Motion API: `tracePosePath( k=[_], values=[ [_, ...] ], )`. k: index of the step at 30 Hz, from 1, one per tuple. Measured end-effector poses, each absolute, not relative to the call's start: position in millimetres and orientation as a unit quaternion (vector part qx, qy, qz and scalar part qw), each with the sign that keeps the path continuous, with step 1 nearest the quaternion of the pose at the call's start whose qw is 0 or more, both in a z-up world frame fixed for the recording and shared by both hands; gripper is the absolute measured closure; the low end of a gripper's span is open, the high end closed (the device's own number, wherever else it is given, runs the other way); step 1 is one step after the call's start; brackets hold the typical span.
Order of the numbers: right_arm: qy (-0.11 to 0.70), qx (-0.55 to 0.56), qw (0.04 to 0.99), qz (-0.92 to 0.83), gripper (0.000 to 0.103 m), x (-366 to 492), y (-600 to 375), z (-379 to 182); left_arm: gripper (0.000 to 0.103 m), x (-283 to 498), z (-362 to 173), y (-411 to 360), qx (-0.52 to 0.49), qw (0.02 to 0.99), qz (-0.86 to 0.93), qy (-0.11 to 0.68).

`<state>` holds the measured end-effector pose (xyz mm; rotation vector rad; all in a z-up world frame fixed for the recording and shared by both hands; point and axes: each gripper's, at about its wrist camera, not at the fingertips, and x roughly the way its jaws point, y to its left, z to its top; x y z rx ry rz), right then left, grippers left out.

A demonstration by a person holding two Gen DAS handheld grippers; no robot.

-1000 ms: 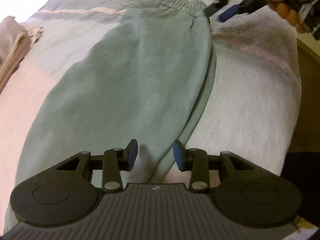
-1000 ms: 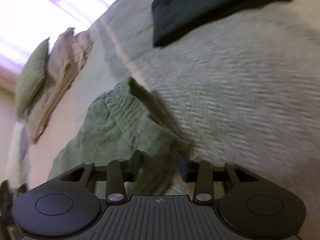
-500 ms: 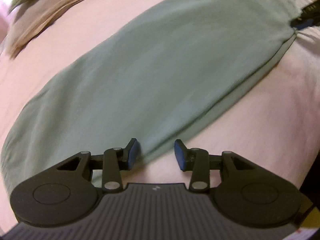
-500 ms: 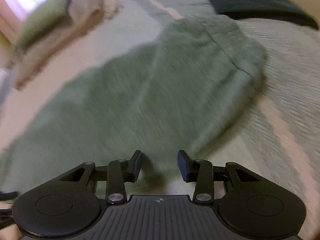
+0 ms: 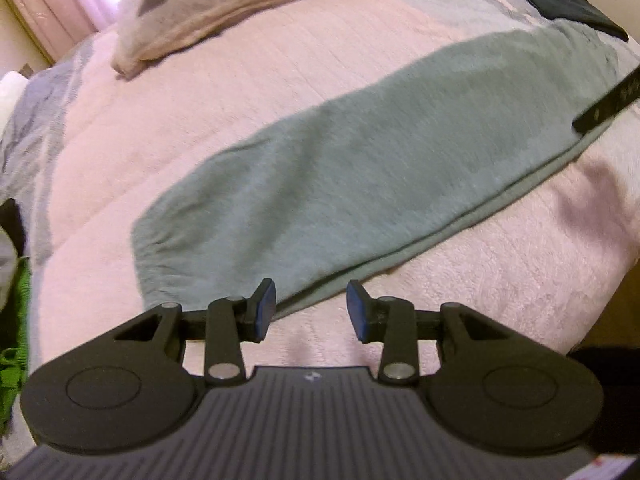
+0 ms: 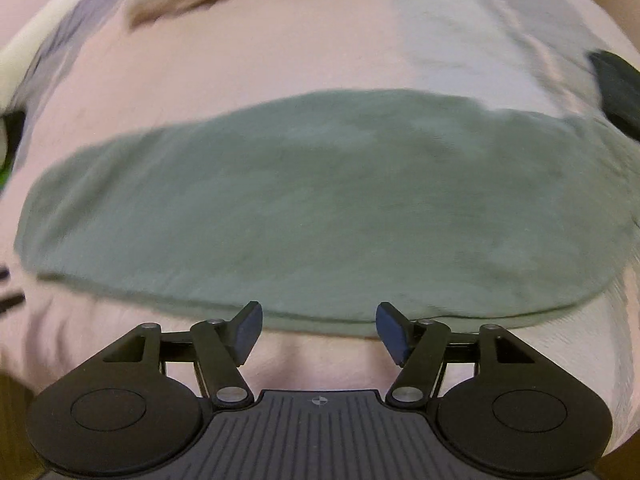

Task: Organize objects

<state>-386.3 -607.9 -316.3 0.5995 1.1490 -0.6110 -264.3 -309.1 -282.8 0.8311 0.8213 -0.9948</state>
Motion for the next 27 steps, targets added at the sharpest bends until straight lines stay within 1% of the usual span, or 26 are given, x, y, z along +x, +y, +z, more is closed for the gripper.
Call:
tracePosePath(
  k=[4,6,12,15,18,20,22,24,26,27],
  values=[
    [0.551,0.280,0.746,-0.247,0.042,-363.7,-602.5,-317.5,0.067,-267.4,-259.8,-309.3,0.377,0.725,-0.447,0.365],
    [0.545,0.284,0.751,-0.241,0.042,-362.3,-597.5,-311.3,0.066,-269.0,-251.6,-312.2,0.380,0.724,-0.449,0.360],
    [0.534,0.296,0.759,-0.228,0.042,-352.0,-594.0,-305.9,0.062,-263.8,-246.2,-318.0,0.380,0.718,-0.459,0.359],
    [0.534,0.296,0.757,-0.231,0.042,-344.7,-592.3,-306.7,0.058,-256.3,-247.7,-318.6,0.375,0.712,-0.470,0.362],
    [0.533,0.298,0.754,-0.244,0.042,-338.2,-585.2,-305.9,0.050,-238.6,-251.2,-314.4,0.373,0.703,-0.485,0.362],
    [0.527,0.298,0.756,-0.249,0.042,-330.7,-577.3,-306.1,0.040,-221.4,-254.4,-308.2,0.372,0.698,-0.496,0.360],
    [0.510,0.290,0.771,-0.246,0.041,-318.9,-561.1,-304.6,0.036,-196.8,-261.1,-297.6,0.378,0.689,-0.510,0.350],
    [0.497,0.261,0.790,-0.244,0.037,-301.9,-537.7,-304.0,0.032,-166.4,-272.8,-285.9,0.394,0.673,-0.529,0.334],
    [0.488,0.216,0.808,-0.250,0.034,-277.1,-503.8,-307.1,0.021,-134.1,-286.1,-273.5,0.406,0.657,-0.551,0.315],
    [0.484,0.197,0.814,-0.252,0.034,-264.2,-486.8,-310.6,0.019,-117.1,-292.9,-266.4,0.415,0.647,-0.565,0.301]
  ],
)
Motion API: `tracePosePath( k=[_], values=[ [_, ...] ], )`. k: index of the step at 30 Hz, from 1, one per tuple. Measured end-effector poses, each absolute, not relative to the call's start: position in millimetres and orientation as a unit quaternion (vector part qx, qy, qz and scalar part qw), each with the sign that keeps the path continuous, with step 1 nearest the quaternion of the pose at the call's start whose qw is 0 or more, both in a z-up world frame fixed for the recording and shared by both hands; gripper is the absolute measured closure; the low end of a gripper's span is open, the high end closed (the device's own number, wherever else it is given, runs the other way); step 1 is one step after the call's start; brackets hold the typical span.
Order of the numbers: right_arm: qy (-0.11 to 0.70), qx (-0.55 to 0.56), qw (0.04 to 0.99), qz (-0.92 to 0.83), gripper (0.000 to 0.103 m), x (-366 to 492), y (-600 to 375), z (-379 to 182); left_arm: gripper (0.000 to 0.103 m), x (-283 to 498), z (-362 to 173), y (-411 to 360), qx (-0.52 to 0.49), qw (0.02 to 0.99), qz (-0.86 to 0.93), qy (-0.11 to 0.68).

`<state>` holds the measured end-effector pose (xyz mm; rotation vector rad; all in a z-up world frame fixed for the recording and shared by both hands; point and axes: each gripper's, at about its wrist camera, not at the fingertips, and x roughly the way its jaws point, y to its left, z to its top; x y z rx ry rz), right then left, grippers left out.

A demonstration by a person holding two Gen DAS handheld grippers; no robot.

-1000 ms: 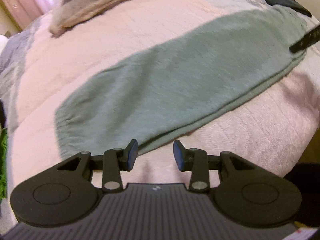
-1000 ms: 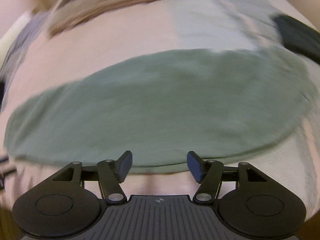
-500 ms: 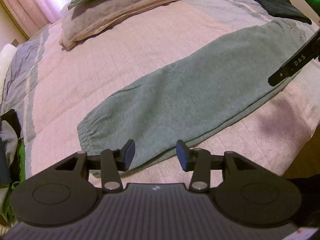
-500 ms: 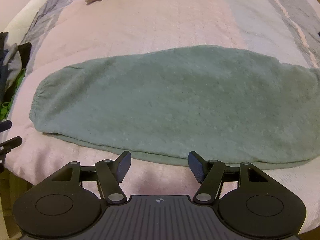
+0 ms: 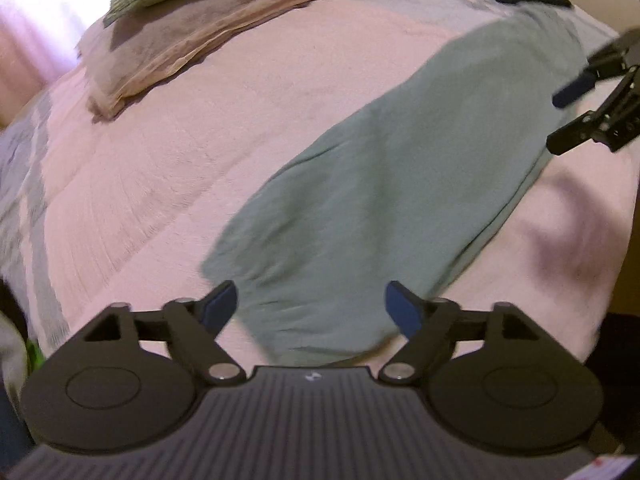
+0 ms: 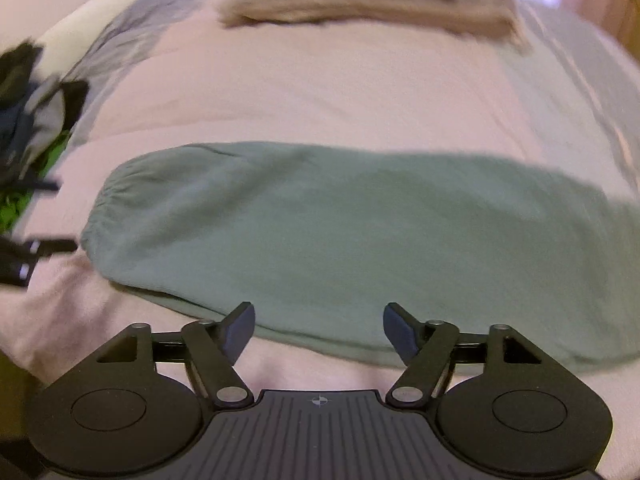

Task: Organize objects
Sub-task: 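Grasp the stacked cuffs with the right gripper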

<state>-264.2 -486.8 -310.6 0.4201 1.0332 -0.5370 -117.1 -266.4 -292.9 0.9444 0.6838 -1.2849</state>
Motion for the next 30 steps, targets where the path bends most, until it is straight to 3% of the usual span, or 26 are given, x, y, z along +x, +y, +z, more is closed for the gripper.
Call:
tracePosePath(
  k=[5,12,18,19,20,23,30],
  values=[
    [0.488,0.089,0.842,-0.212,0.033,-170.8,-384.5,-344.3,0.012,-51.8,-313.0,-234.4,0.493,0.587,-0.609,0.203],
    [0.480,-0.041,0.865,-0.141,0.033,-63.1,-295.7,-398.8,0.011,24.1,-336.5,-216.9,0.478,0.593,-0.616,0.201],
    [0.504,-0.181,0.835,-0.127,0.035,-32.1,-264.8,-462.8,0.011,37.3,-358.3,-211.6,0.483,0.546,-0.662,0.173],
    [0.499,-0.195,0.835,-0.128,0.040,-31.4,-264.4,-466.7,0.011,37.1,-361.5,-211.8,0.489,0.533,-0.672,0.162],
    [0.497,-0.192,0.836,-0.131,0.058,-30.6,-266.7,-465.7,0.011,35.8,-364.4,-212.9,0.495,0.520,-0.680,0.148],
    [0.490,-0.154,0.847,-0.137,0.068,-32.6,-281.4,-448.7,0.010,31.8,-371.2,-220.4,0.509,0.480,-0.708,0.097],
    [0.463,-0.018,0.871,-0.164,0.076,-36.1,-315.0,-391.6,0.010,23.5,-388.7,-254.1,0.538,0.376,-0.750,-0.081]
  ],
)
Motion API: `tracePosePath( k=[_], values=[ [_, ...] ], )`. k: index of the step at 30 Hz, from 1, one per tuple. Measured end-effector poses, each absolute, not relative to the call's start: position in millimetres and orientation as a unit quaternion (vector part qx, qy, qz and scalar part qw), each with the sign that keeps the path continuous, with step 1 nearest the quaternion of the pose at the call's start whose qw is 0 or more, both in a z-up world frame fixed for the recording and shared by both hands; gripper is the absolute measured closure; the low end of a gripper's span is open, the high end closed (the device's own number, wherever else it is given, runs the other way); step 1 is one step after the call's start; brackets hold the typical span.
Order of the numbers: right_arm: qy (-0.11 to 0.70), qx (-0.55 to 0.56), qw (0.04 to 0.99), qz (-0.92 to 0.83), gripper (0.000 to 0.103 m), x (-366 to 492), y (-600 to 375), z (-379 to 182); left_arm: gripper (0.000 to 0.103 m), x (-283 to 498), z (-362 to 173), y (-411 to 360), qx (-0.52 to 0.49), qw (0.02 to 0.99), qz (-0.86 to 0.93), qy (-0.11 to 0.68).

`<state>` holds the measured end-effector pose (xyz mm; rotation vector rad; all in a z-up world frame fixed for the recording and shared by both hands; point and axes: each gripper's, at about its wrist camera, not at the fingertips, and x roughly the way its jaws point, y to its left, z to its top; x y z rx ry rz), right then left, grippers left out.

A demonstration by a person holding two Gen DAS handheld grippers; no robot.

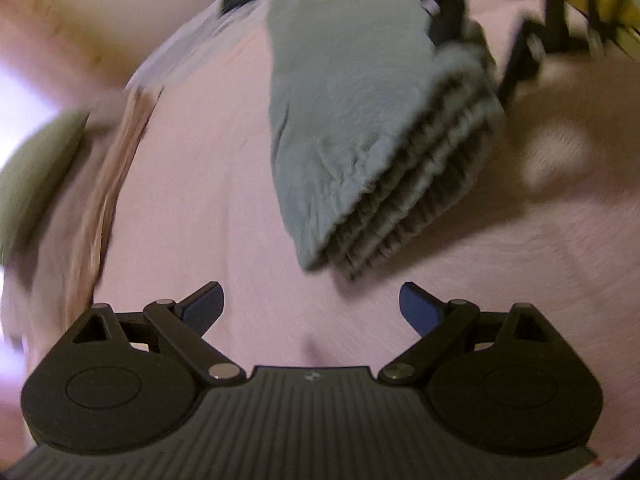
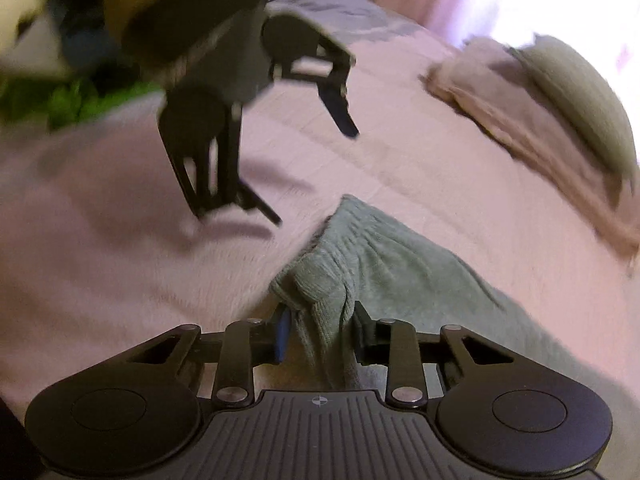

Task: Organize objects
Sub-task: 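Grasp the stacked cuffs with the right gripper, then lift the cuffs with the right gripper and fold them toward the waistband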

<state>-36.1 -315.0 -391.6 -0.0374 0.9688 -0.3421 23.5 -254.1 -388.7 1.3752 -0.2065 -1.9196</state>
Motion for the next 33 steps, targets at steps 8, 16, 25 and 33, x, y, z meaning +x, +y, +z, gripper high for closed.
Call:
tracePosePath(
  k=[8,16,25,33],
  values=[
    [0.437,0.072,0.878,-0.181,0.078,-44.0,-338.7,-353.7,0.039,21.0,-395.8,-276.4,0.531,0.264,-0.783,-0.188],
    [0.391,0.165,0.877,-0.225,0.081,-81.2,-365.6,-308.6,0.075,7.5,-332.4,-318.6,0.514,0.219,-0.812,-0.170],
    [0.242,0.315,0.848,-0.350,0.081,-184.5,-423.5,-258.3,0.077,-90.7,-234.6,-451.8,0.514,0.191,-0.825,-0.141],
    [0.115,0.444,0.777,-0.431,0.082,-321.6,-497.2,-280.2,0.077,-253.4,-244.9,-591.7,0.557,0.112,-0.814,-0.120]
  ],
)
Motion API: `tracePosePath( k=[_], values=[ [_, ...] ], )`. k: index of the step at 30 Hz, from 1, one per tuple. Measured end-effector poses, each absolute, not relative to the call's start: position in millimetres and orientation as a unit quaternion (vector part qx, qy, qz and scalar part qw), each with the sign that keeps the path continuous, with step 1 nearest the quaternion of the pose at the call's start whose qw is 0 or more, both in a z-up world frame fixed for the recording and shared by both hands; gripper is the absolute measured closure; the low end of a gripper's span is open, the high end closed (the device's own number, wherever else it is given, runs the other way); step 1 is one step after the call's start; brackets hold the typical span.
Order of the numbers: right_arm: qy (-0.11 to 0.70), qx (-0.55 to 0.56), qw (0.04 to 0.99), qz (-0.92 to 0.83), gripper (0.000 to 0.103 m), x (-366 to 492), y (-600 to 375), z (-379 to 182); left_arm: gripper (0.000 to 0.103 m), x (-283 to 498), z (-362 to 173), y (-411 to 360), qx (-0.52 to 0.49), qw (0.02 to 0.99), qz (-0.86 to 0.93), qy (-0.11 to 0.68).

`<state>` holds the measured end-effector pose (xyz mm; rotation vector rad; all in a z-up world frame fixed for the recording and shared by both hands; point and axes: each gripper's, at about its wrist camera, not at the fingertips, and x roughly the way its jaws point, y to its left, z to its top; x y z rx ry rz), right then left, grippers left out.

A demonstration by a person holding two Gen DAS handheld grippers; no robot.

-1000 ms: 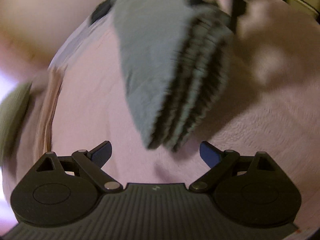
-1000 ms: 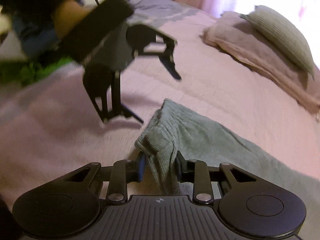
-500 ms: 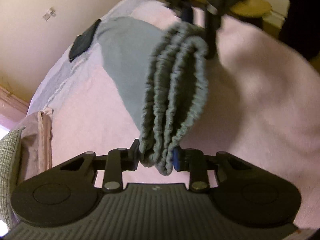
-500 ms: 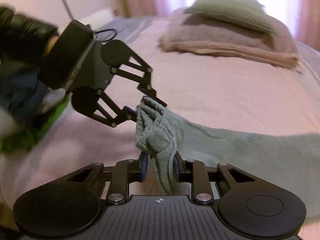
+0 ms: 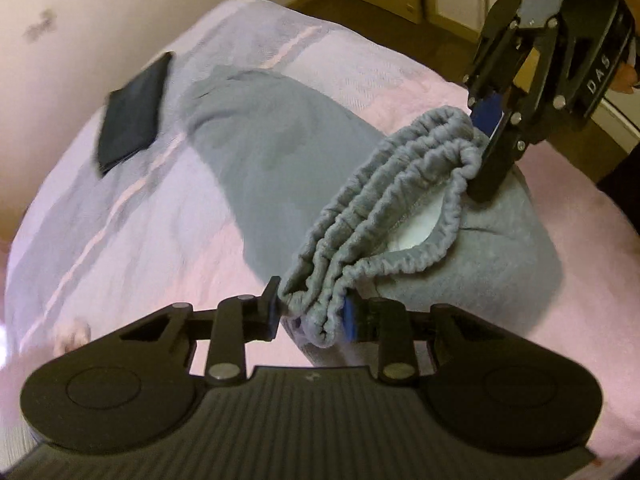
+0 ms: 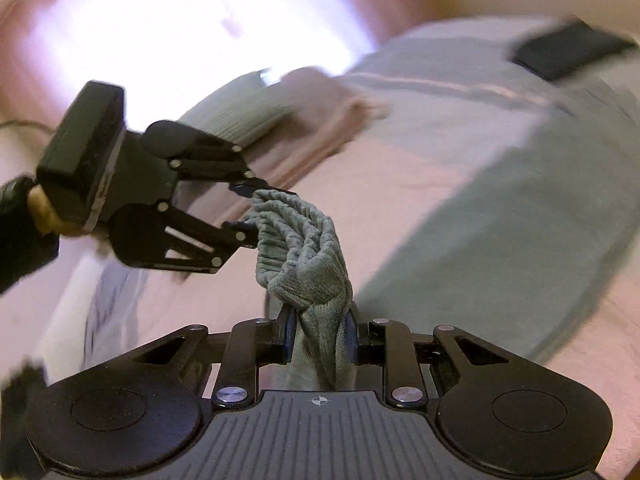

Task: Organize objects
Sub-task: 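Lift the cuffs with the right gripper and fold them toward the waistband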

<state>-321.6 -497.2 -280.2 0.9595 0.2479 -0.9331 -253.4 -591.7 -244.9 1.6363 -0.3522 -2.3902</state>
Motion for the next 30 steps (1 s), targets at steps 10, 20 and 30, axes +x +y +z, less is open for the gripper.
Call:
tracePosePath(
  k=[10,20,30],
  values=[
    [0.060,0.597,0.659,-0.454,0.081,-436.0,-564.3,-402.5,0.064,-352.6,-380.2,-691.8,0.641,0.026,-0.764,-0.062],
    [0.088,0.534,0.648,-0.536,0.079,-463.9,-535.8,-349.7,0.065,-286.2,-317.0,-714.6,0.560,0.156,-0.806,0.115],
    [0.120,0.530,0.701,-0.461,0.080,-443.1,-561.5,-390.2,0.060,-329.7,-403.1,-717.9,0.557,0.155,-0.803,0.141]
  ],
)
